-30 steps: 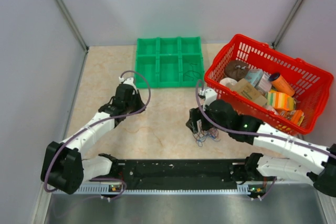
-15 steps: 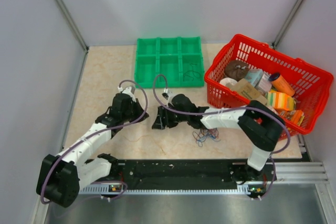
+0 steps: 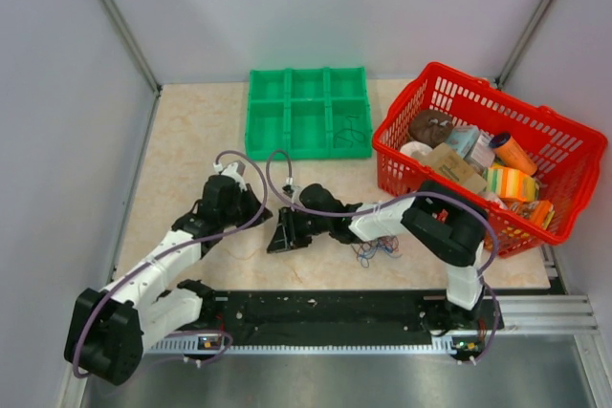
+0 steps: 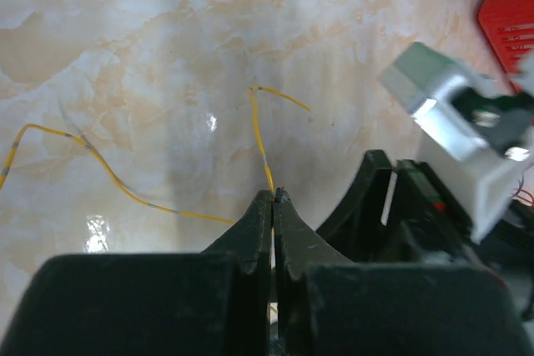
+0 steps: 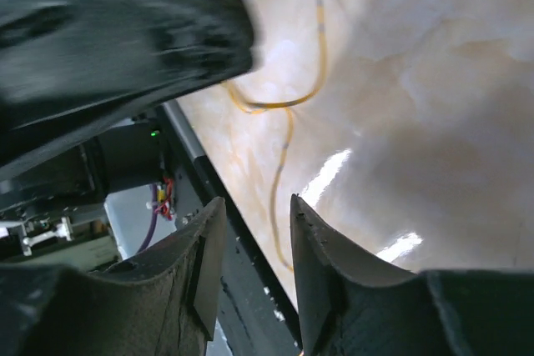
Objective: Untangle the cables
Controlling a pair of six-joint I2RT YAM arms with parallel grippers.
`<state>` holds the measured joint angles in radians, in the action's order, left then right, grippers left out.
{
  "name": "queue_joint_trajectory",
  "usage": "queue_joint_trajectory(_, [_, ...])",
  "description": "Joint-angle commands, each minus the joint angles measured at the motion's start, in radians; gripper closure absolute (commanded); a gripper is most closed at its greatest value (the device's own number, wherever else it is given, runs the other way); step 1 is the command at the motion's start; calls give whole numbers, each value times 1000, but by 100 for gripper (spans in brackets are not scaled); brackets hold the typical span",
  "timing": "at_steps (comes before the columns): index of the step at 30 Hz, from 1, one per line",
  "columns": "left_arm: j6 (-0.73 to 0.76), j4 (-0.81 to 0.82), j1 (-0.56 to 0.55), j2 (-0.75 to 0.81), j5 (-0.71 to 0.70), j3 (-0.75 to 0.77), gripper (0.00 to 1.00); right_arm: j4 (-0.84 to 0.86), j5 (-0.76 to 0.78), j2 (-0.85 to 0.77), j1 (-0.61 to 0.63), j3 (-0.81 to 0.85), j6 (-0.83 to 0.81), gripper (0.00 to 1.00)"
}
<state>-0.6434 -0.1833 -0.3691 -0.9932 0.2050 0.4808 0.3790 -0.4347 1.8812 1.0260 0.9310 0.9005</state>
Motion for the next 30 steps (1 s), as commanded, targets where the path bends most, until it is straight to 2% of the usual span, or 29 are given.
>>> queue_joint_trajectory(1, [-4,30,4,30,13,15,100,11,-23,62,8,48,61,64])
queue_joint_trajectory(3, [-9,30,2,36,19,12,100,5,-21,58,8,52,55,65])
queue_joint_trajectory(5, [-13,34,2,39,34,9,100,3,-24,58,9,52,55,72])
queue_joint_trajectory(6, [-16,39,2,38,42,7,100,6,-24,52,6,51,57,82])
queue_joint_trajectory(9, [-22,42,2,37,82,4,100,76,16,-16,-21,-30,92,100])
queue_joint_trajectory(12, [-47,112,4,47,187,-30,100,142,18,-80,-76,-122,129,100])
queue_joint_trajectory(16, [-134,261,-1,30,315,-83,100,129,56,-138,-127,-176,120,100])
queue_joint_trajectory(21, [-145,292,-19,51,318,-123,100,71,131,-231,-199,-213,81,100])
queue_joint_trajectory(23, [-128,312,-36,56,310,-146,100,77,117,-237,-221,-210,68,100])
queue_joint_trajectory(30, [-176,514,-57,-140,336,-231,100,136,60,-168,-231,-181,72,100])
